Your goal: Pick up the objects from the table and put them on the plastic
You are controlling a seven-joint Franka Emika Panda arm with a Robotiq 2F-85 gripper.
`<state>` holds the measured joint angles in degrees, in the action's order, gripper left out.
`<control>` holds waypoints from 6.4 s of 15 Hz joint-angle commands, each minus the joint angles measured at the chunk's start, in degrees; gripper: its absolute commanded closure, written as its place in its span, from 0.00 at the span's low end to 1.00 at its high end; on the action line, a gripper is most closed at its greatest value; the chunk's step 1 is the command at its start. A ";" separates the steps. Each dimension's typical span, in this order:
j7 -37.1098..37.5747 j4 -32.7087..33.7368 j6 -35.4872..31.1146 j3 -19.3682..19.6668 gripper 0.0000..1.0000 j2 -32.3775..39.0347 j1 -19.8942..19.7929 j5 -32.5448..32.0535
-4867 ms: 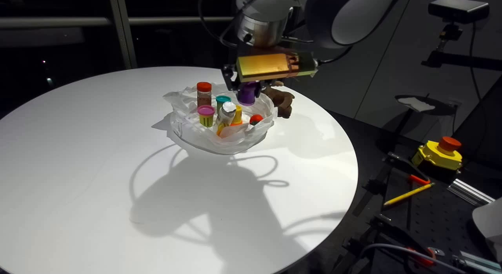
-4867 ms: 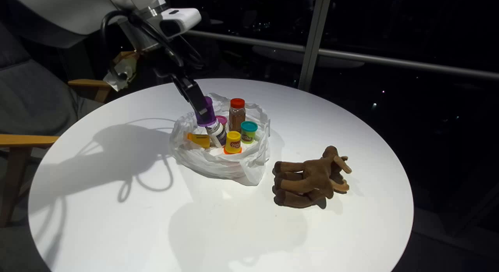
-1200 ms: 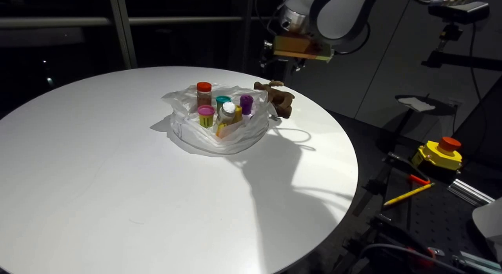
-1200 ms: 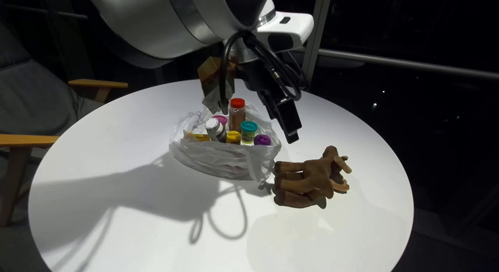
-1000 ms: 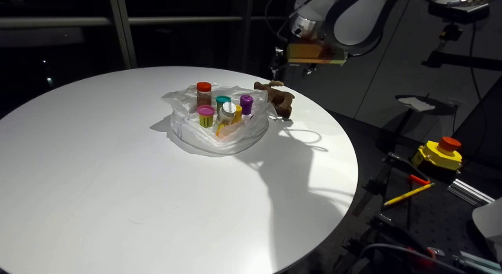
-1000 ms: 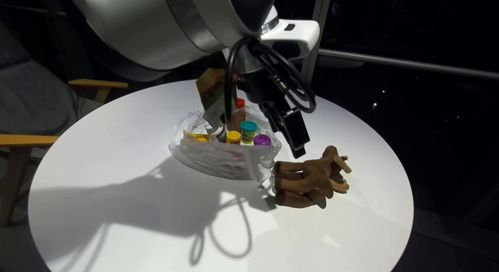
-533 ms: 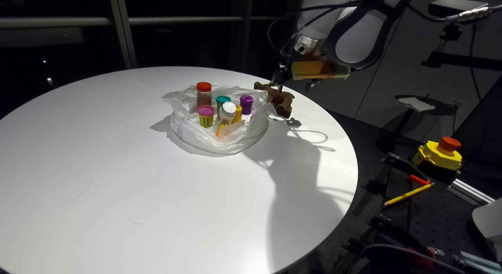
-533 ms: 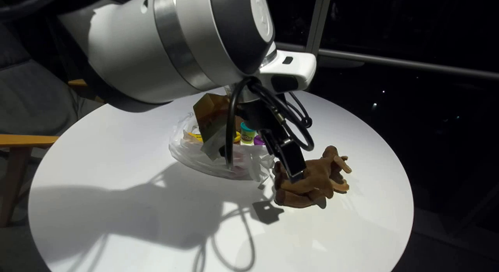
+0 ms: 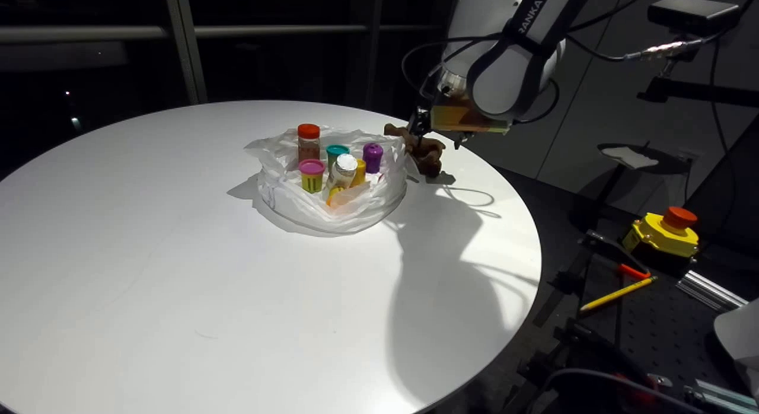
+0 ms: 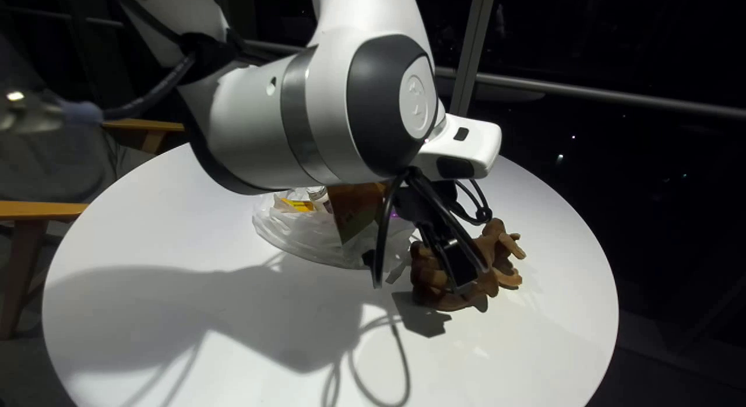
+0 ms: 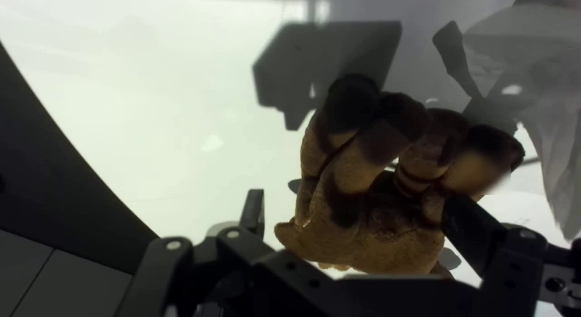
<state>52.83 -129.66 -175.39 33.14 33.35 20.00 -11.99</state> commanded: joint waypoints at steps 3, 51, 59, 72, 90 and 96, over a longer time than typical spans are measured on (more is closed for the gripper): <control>-4.95 7.12 -2.55 -5.04 0.00 5.26 -7.04 10.70; -23.64 -8.21 -4.74 -5.33 0.89 -23.06 23.17 26.67; -28.58 -4.09 -5.57 -25.69 0.89 -17.06 -1.11 28.47; -32.58 3.67 -6.56 -32.71 0.42 -7.25 -12.53 27.90; -29.94 -16.10 4.03 15.35 0.00 -26.64 23.41 15.39; -24.12 -16.51 16.18 21.11 0.00 -30.56 29.04 1.70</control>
<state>28.73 -146.17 -159.16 54.26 2.74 49.07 -10.34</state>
